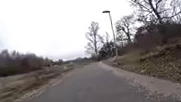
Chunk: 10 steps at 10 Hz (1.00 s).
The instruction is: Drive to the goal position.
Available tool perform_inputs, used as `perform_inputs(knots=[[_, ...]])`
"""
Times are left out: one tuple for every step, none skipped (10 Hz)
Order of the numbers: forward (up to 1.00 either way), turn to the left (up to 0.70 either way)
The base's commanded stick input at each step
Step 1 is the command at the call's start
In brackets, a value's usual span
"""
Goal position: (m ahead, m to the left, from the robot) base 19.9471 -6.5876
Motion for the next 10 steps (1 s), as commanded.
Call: perform_inputs(knots=[[1.00, 0.00], [1.00, 0.00], [1.00, 0.00], [1.00, 0.00], [1.00, 0.00], [1.00, 0.00], [1.00, 0.00], [1.00, 0.00], [1.00, 0.00], [1.00, 0.00]])
